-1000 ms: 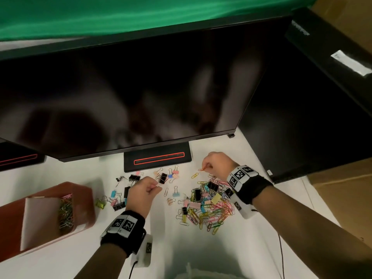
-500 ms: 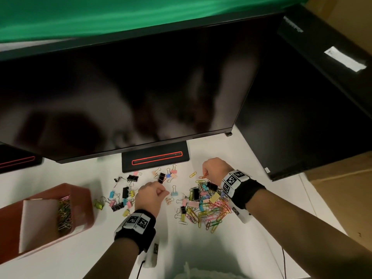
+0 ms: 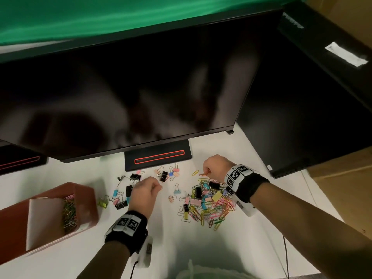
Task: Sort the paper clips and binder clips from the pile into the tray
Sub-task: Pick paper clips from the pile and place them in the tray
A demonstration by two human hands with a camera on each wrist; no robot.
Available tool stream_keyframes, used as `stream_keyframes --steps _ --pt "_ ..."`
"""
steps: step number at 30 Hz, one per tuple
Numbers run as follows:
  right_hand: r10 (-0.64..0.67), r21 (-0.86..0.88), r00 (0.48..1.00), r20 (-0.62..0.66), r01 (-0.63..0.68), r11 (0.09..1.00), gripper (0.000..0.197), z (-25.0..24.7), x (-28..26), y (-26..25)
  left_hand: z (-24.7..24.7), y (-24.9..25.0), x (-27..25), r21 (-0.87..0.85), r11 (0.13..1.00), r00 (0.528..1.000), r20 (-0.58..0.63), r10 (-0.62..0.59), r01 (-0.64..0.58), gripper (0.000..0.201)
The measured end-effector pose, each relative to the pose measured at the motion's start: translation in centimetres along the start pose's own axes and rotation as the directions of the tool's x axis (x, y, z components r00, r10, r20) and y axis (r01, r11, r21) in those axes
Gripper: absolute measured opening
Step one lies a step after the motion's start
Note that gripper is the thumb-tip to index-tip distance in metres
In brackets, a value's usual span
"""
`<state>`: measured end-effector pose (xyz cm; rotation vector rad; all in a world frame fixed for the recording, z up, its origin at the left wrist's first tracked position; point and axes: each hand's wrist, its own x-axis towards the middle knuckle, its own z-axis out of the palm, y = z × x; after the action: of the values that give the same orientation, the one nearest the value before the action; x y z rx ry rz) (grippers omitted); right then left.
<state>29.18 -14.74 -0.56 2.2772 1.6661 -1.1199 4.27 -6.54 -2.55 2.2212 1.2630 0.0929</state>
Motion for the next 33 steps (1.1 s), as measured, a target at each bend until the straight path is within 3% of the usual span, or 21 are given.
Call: stream_keyframes --steps 3,7,11,25,29,33 --pt "-0.074 0.036 0.996 -0.053 0.076 0.996 0.025 -0.6 0.0 -0.6 -0.8 -1.2 0.1 -0.049 0.995 0.995 0.027 -0.091 0.093 0.015" --pt "-0.135 0.01 0.99 -0.048 0.136 0.991 0.025 -0.5 1.1 -2.3 -0.2 -1.9 0.4 -0.028 0.994 0.989 0.102 -0.106 0.109 0.022" --pt "-0.151 -0.071 0.989 0.006 0.151 0.986 0.027 -0.1 1.6 -2.8 0.3 -1.7 0.6 0.004 0.999 0.995 0.087 -0.045 0.044 0.007" --pt "-0.037 0.0 0.998 0.052 0.037 0.999 0.028 0.2 1.2 -3.6 0.4 -0.9 0.7 0.134 0.984 0.977 0.192 0.089 -0.116 0.007" --pt "-0.057 -0.026 0.996 0.066 0.059 0.998 0.028 0.1 0.7 -3.9 0.0 -1.1 0.5 0.104 0.987 0.977 0.191 0.097 -0.119 0.008" --pt "-0.092 -0.003 0.996 0.012 0.092 0.996 0.026 -0.3 -0.1 -4.6 -1.7 -0.8 -0.4 -0.041 0.994 0.989 0.098 0.107 -0.104 0.005"
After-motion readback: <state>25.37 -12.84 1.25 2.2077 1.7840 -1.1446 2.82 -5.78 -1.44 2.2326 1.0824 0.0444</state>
